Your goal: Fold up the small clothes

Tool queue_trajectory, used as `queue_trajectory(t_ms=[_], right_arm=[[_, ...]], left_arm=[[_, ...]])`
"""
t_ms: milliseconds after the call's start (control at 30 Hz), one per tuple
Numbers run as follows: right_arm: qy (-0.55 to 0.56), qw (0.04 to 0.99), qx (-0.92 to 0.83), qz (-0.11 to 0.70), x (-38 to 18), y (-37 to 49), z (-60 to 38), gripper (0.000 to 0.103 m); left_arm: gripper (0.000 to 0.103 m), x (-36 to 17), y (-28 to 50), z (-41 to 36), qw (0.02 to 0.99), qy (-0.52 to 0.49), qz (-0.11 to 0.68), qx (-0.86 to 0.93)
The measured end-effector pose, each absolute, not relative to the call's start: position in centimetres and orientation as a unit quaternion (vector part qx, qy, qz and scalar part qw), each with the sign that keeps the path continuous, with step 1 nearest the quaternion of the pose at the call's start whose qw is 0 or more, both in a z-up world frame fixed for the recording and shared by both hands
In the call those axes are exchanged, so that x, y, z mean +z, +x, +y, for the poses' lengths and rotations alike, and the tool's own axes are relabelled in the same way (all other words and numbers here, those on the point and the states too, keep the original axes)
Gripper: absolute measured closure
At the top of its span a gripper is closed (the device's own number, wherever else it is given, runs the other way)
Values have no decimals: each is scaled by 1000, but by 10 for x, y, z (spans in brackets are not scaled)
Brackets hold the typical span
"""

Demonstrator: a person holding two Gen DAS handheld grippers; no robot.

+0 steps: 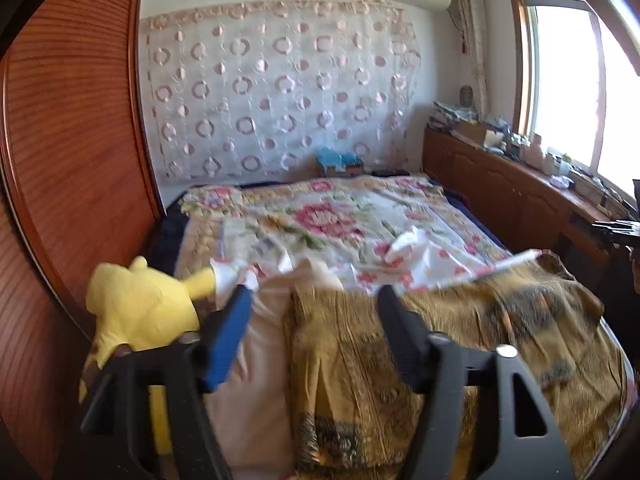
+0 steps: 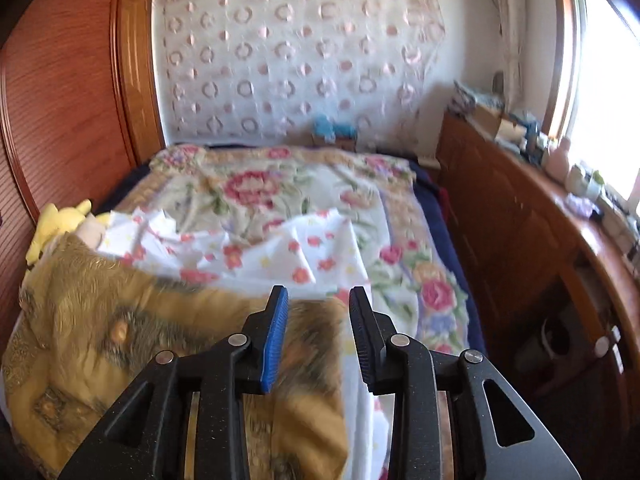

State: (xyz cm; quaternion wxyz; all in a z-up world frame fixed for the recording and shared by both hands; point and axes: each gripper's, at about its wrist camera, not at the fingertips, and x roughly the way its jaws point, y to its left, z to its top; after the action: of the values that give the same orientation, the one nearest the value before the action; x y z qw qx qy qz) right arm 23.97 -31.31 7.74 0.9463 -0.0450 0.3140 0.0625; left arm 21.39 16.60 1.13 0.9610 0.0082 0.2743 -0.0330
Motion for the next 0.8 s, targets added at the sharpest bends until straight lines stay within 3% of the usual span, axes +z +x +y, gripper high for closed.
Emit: queue_trajectory(t_ms=[467,800], right_arm=[[-3,936,94,338,49,184,-359,70],[11,924,75,375,34,202,-366,70]], left_arm=[[25,-51,141,153,936,-12,346,-59],[25,-69,137,157,929,-21,368,-38]])
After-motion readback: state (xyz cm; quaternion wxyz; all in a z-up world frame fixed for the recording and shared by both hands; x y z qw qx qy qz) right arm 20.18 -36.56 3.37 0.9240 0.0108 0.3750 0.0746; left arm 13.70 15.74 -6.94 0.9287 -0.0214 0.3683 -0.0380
